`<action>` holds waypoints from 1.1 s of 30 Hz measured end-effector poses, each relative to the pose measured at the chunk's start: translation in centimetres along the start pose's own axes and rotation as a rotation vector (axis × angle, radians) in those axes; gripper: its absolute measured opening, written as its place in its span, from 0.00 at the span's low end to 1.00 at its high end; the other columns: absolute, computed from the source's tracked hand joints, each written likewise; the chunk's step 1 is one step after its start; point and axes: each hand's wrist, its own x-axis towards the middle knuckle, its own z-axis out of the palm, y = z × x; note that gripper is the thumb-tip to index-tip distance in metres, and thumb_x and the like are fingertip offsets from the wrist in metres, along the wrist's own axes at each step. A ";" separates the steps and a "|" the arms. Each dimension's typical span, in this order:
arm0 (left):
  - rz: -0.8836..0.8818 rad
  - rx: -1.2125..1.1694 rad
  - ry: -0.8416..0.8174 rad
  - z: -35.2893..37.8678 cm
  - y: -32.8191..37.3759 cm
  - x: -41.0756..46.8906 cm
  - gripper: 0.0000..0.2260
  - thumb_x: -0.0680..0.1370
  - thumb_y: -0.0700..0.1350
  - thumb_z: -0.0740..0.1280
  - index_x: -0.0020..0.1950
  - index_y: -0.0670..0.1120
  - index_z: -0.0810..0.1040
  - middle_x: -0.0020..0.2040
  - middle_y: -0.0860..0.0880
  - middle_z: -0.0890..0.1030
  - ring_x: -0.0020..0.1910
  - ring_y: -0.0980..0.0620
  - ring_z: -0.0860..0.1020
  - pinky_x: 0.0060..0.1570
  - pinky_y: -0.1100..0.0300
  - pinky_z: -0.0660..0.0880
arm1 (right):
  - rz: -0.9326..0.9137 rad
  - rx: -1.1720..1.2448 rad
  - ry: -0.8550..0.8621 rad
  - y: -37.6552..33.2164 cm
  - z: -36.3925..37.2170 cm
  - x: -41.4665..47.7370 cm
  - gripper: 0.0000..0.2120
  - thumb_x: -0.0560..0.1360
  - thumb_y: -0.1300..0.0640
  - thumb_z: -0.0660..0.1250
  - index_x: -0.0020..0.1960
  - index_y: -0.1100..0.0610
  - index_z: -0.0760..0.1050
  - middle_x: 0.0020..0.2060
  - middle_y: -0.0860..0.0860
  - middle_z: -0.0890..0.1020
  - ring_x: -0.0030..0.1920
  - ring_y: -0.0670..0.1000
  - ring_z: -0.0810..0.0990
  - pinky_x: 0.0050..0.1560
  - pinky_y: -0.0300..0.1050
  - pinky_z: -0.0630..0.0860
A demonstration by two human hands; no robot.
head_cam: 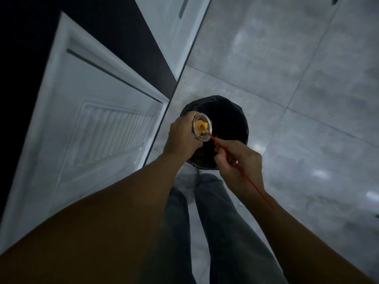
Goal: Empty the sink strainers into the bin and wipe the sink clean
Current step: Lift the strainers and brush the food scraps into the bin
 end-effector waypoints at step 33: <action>0.034 0.059 -0.024 0.8 -2.5 -1.9 0.27 0.67 0.39 0.80 0.64 0.47 0.78 0.57 0.46 0.82 0.58 0.48 0.79 0.58 0.52 0.80 | 0.049 -0.002 -0.023 2.0 1.2 -2.1 0.13 0.78 0.57 0.64 0.60 0.52 0.81 0.48 0.39 0.81 0.46 0.39 0.81 0.48 0.30 0.78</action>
